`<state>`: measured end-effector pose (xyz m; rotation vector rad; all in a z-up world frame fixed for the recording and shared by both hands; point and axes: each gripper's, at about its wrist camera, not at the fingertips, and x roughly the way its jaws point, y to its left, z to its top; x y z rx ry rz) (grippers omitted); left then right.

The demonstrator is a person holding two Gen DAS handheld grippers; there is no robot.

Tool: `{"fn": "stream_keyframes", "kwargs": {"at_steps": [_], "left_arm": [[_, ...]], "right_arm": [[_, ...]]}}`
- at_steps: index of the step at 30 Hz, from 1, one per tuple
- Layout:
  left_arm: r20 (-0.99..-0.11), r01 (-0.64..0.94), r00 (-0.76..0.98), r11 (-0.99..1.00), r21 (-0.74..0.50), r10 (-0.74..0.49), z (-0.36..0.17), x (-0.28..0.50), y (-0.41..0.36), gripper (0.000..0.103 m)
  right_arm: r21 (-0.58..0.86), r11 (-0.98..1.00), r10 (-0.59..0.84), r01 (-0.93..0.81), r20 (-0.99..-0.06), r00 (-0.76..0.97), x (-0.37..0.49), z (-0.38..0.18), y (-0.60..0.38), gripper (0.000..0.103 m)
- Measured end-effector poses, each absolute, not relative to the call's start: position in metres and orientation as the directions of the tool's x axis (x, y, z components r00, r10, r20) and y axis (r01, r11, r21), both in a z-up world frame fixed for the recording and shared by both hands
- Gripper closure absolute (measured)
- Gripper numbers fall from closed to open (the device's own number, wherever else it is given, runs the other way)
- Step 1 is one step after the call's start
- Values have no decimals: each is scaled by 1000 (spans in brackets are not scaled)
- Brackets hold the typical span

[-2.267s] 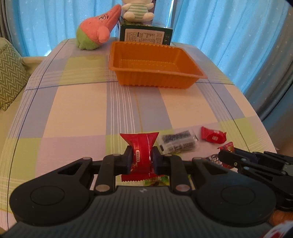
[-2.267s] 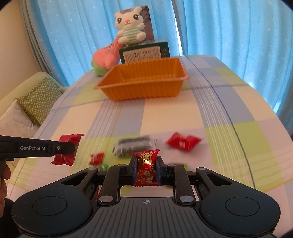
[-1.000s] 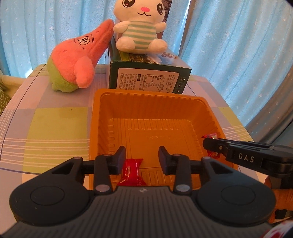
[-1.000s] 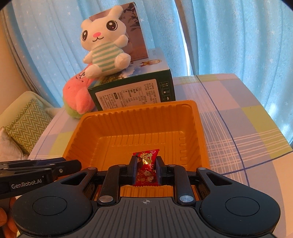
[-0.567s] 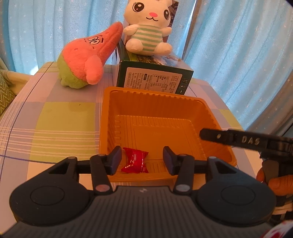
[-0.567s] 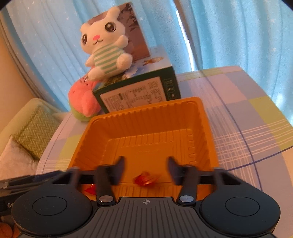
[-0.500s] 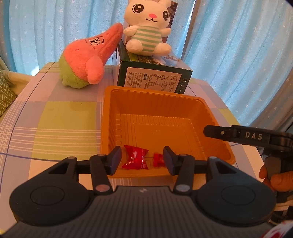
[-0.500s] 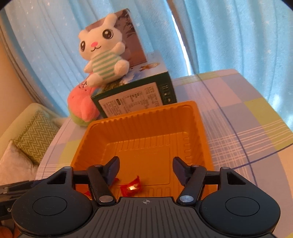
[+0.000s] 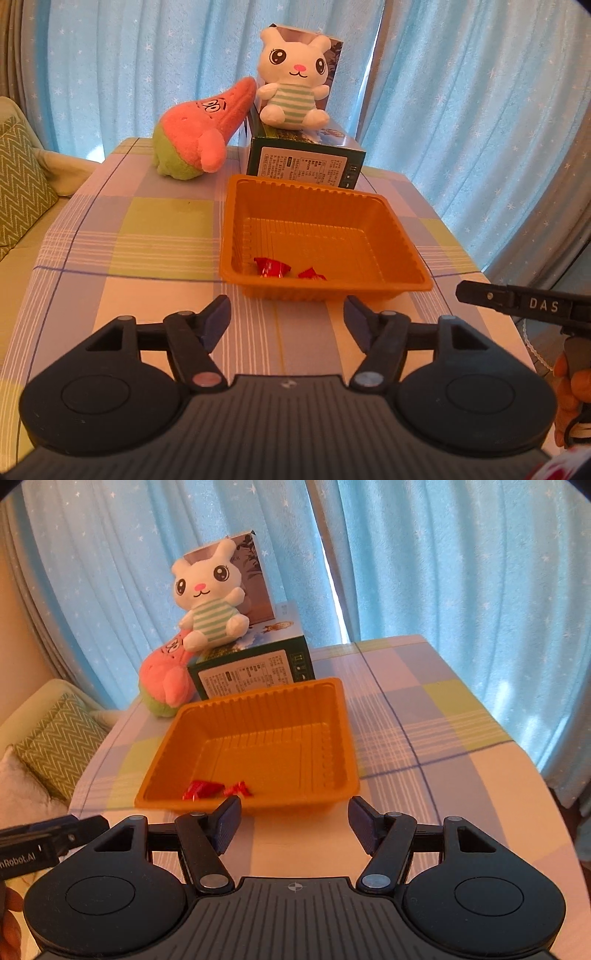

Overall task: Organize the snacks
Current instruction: 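Open both tools to drop the candies into the tray, then move both tools back over the remaining snacks on the table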

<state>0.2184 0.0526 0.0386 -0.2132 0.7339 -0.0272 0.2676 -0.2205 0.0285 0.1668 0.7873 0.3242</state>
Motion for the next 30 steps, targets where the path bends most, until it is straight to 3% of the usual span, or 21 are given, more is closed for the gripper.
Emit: {"fn": "stream_keyframes", "kwargs": {"at_steps": [13,30], "left_arm": [[-682,-68,724,974,-217,-101,36,113,29,29],[-748,-107,659,975,-196,-78,-10,48,20,29]], "right_arm": [[196,956,295,-221,-657,694,149,37,-257,39],[205,964,267,-172,-707,655,71,-3,-283,39]]}}
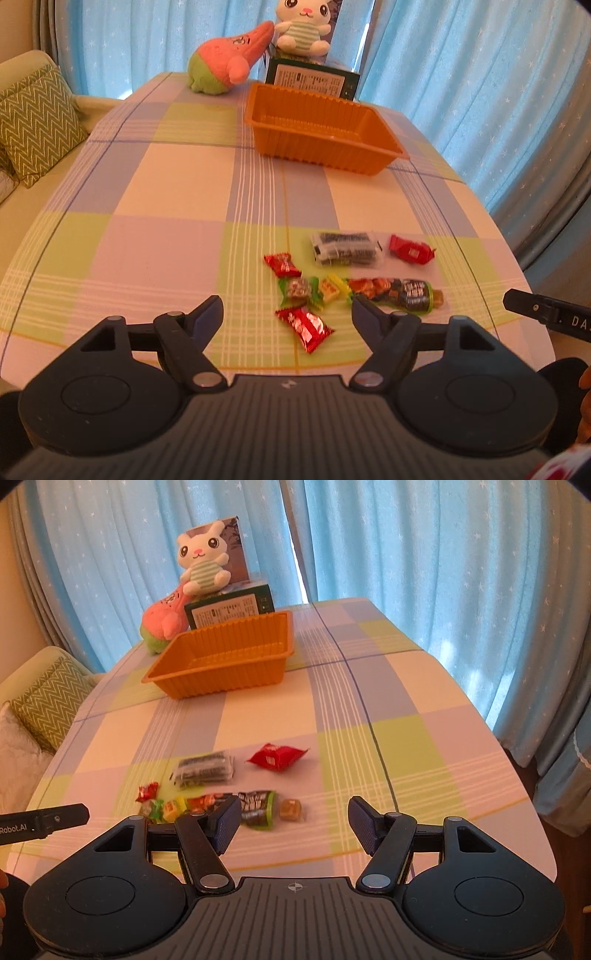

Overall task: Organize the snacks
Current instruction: 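Move both tools back over the remaining snacks on the table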

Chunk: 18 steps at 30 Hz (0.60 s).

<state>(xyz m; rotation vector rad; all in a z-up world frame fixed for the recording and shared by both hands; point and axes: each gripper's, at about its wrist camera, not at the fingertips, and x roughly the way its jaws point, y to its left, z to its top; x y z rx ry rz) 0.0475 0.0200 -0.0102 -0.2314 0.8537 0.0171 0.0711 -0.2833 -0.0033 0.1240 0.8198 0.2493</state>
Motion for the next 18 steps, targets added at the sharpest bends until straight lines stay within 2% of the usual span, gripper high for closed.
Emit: {"fn": "stream_keyframes", "kwargs": {"at_steps": [6,11,18], "left_arm": [[-762,-114,642,972,-208,-88,-26,47,12,30],[-774,-123,627,970,-211,-89,-41,53,5,44],[-777,-142,620,959,-244,-105,-62,68,0,55]], "right_arm": [[200,965,261,-168,-725,638,71,-18,-284,39],[194,966,260,-172,-731,631,75,-27,-283,39],[199,966,258,-164,-750,609,89,-43,-284,39]]}}
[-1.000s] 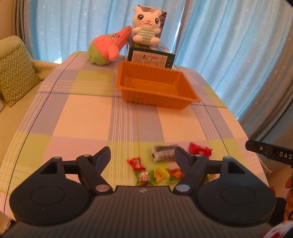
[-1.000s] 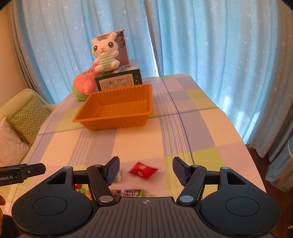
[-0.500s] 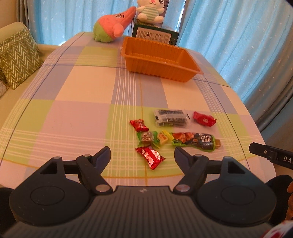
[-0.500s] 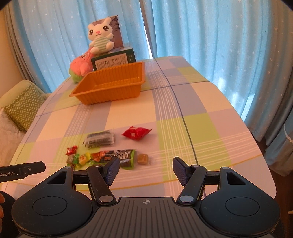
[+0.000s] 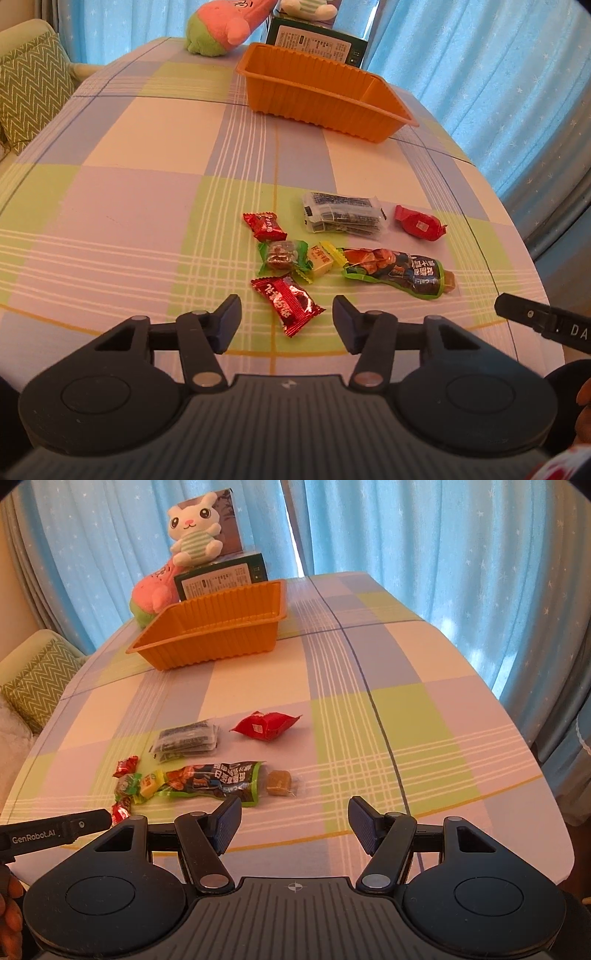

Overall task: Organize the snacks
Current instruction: 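Move both tools back over the remaining snacks on the table, then grasp a red candy with the left tool while the right tool grasps the spicy strip packet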

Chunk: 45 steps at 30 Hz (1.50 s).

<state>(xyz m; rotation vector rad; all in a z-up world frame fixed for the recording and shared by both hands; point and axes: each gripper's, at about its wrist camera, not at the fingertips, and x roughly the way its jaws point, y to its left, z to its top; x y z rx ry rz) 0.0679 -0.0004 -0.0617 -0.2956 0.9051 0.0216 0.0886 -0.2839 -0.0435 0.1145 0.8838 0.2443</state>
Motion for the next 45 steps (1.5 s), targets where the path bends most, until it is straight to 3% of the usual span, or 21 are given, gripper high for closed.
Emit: {"fn": "stream_keyframes", "kwargs": {"at_steps": [18,26,32,38,42,43,45], "left_arm": [[-805,-136,589,973,-187,-72,-83,93,-4,82],[-802,-110,593,979,-172,-74,-75,90,5,82],[-785,-98,614,979,-180,-83,-65,89,9,82],[-778,-99,621,975,-201,-97,-63,90,15,82],[-780,-109,618,971,-211,-100,-65,89,19,82],[-781,-112,617,970,-215,-101,-65,88,20,82],[-783,-118,614,968,-220,-103,-67,88,21,82]], "right_arm": [[167,966,254,-198,-767,590,111,-65,-268,39],[115,912,339,-394,-751,566,119,-67,-245,39],[-35,768,394,-639,-761,515,130,-82,-207,39],[-183,615,371,-767,-791,486,143,-102,-181,39],[-192,552,384,-811,-805,452,152,-107,-173,39],[-189,538,389,-821,-809,441,154,-107,-171,40],[-172,511,397,-842,-822,408,157,-106,-166,53]]}}
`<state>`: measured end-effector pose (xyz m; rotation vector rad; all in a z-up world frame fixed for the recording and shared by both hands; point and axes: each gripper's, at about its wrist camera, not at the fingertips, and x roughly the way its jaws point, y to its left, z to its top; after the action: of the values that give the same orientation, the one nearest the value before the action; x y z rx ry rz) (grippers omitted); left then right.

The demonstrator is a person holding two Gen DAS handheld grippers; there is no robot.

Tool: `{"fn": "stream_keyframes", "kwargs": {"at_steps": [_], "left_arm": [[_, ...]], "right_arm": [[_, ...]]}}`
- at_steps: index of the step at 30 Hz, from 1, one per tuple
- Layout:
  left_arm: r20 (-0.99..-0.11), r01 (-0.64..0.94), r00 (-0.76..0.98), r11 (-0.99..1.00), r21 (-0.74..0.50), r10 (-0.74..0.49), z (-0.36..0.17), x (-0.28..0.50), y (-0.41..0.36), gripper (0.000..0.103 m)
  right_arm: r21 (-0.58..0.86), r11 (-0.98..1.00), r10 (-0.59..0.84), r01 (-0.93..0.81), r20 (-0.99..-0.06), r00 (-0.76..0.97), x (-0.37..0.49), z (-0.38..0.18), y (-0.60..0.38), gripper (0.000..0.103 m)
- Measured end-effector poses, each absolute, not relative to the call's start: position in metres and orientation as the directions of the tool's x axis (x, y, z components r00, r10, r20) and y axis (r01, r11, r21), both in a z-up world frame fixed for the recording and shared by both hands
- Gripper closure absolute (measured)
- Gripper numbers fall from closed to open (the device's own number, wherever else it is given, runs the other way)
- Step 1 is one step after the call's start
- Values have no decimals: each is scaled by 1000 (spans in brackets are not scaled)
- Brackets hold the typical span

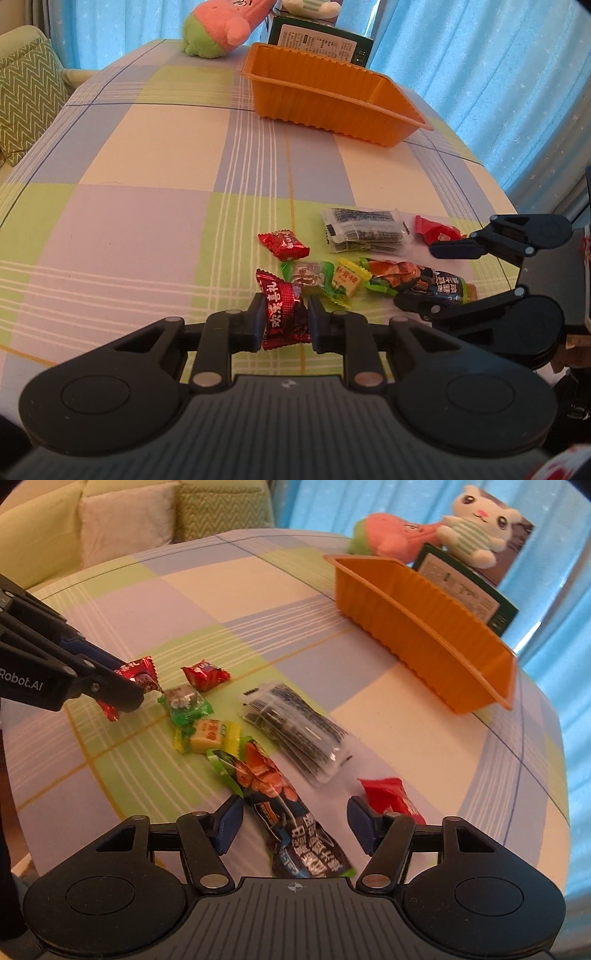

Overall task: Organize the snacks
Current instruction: 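Grasp a red candy with the left tool while the right tool grasps the spicy strip packet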

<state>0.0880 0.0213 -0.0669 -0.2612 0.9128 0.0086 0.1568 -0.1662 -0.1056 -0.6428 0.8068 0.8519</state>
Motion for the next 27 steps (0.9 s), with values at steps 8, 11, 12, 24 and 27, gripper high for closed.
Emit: {"fn": "stream_keyframes", "kwargs": {"at_steps": [8,11,12,24,27], "left_arm": [[-780,-117,617,966,-228,-109,-68,87,23,82],[-777,-113,619,967,-229,-112,-67,85,23,82],[-777,-113,620,966,-231,-113,-66,85,23,82],[-778,-107,616,965,-239,-124,-71,82,23,82],[-776,-98,618,967,-235,-126,-71,82,21,82]], "right_arm": [[-80,583,376,-808,-855,356,157,-96,-157,71],[26,665,409,-746,-849,335,156,-91,-165,73],[42,676,416,-735,-846,334,154,-91,-166,73],[-20,693,423,-721,-799,428,136,-105,-158,72],[-24,717,418,-696,-785,457,127,-106,-160,73]]}}
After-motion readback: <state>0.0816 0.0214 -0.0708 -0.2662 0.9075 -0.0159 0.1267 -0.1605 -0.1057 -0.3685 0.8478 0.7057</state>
